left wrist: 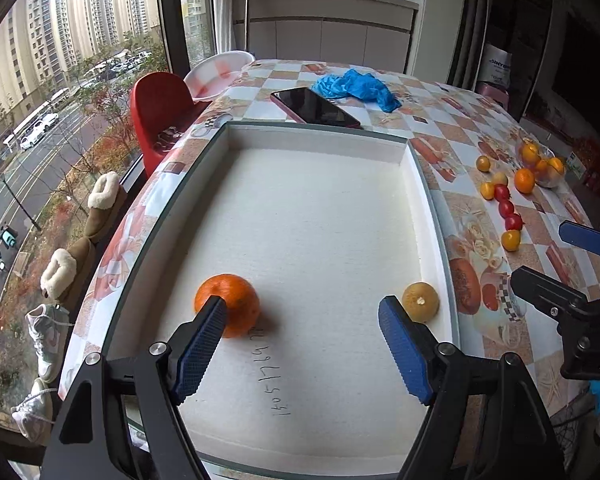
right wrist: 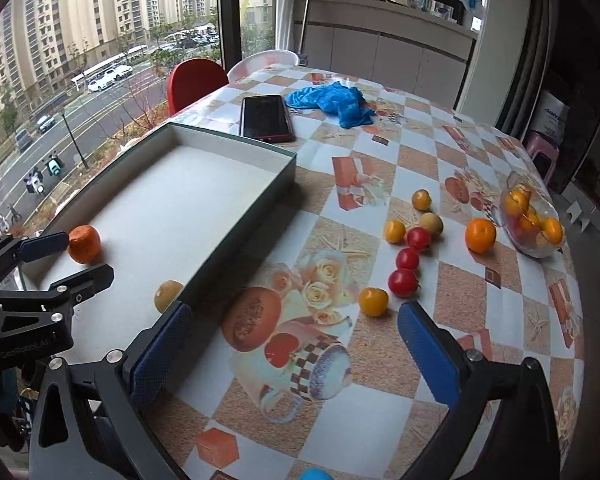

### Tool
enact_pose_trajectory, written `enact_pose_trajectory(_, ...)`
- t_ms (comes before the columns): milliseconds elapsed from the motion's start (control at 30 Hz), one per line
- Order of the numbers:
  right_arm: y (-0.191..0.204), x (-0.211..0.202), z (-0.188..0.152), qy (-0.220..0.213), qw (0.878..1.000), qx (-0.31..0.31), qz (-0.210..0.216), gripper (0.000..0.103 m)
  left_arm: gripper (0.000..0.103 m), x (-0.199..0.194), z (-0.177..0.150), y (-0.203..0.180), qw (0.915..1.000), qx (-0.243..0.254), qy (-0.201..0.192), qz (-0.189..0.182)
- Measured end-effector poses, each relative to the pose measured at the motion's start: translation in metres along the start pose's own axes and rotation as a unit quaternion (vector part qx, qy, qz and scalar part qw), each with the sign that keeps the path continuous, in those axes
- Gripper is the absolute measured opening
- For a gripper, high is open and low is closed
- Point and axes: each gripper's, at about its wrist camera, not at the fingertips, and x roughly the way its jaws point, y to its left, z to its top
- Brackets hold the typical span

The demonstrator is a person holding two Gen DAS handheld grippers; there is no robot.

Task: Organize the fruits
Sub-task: 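Move the left tool back to the table and grasp a small yellow tomato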

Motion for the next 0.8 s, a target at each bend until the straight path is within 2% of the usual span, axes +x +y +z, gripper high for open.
enact_pose_trajectory(300,-0.087,0.009,-0.040,0.040,0.993,0.097,-0.058,0.103,0.079,-0.009,0.009,-0.077,0.9957,0.081,-0.001,-0.045)
enact_pose_trajectory(500,-0.127,0.011,-0.068,0.054,0.986,0.126,-0.097,0.103,0.079,0.009,0.005,-0.122,0.9908,0.119,0.029,-0.057)
enact_pose_trajectory(567,-0.136,0.010,-0.074,0.052,0.984,0.136,-0.101,0.103,0.100,0.015,0.003,-0.133,0.9904,0.127,0.028,-0.046)
enact_pose_trajectory(667,-0.148,0.008,-0.080,0.044,0.983,0.155,-0.090,0.103,0.100,0.021,0.003,-0.145,0.9903,0.133,0.022,-0.031)
enact_pose_trajectory(800,-0.149,0.008,-0.082,0.028,0.984,0.149,-0.093,0.103,0.100,0.028,0.010,-0.157,0.9893,0.138,0.031,-0.036)
